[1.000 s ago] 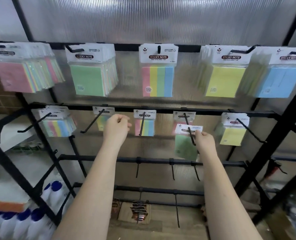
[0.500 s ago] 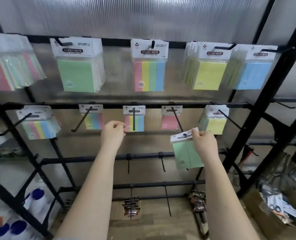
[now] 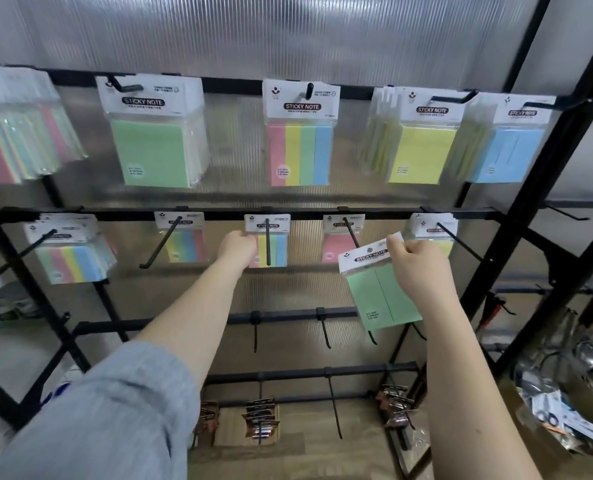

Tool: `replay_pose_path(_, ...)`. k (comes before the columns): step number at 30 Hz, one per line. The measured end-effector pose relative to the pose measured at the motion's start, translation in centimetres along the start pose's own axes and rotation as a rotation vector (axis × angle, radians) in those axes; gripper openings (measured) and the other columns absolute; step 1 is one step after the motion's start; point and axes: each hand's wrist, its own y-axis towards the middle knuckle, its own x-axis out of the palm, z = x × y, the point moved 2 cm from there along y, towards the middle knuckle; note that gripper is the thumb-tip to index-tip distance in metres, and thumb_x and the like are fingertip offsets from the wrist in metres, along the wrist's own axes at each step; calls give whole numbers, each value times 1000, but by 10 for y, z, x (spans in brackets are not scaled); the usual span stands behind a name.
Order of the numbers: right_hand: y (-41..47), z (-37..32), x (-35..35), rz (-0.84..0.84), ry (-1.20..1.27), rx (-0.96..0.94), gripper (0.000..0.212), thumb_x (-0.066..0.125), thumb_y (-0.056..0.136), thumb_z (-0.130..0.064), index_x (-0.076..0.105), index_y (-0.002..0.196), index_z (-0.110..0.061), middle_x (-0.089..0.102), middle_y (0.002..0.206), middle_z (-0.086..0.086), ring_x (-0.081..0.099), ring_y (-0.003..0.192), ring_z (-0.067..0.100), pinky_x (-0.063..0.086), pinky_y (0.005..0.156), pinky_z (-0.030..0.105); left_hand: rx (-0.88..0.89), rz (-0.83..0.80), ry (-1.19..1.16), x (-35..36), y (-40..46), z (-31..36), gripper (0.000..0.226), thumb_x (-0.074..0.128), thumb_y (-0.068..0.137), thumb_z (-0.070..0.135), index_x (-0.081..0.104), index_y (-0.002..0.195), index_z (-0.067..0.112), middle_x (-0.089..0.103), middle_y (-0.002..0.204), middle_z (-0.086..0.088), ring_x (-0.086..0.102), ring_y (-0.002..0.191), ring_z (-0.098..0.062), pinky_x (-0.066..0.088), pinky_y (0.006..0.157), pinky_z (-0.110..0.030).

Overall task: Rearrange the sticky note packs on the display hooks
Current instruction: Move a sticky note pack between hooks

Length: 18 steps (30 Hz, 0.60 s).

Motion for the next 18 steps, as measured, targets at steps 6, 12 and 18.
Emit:
replay_pose_path(6,8,-4,-2,9,2,-6,48,40,97,-32,20,56,-17,23,50,-3,22,47,16,16,48,28,-91,-65,-38,9,23,-6,22,41,96,14,51,78,7,63,96,-12,46,57,-10,29,47,-21)
replay_pose_path(12,19,-9,2,5,45,-21,48,40,98,-30,20,56,-18,21,50,-3,19,46,15,13,48,28,-85,50,-142,17,30,-14,19,45,94,10,55,79,5,56,80,-5,53,79,-25,37,53,-25)
replay_pose_path(18,22,-9,6,10,61,-43,50,40,99,-32,19,55,-18,19,48,-4,17,46,14,12,48,27,-124,92,-195,24,30,-27,50,51,94,41,54,113,-6,63,108,-20,61,97,-35,44,71,-31)
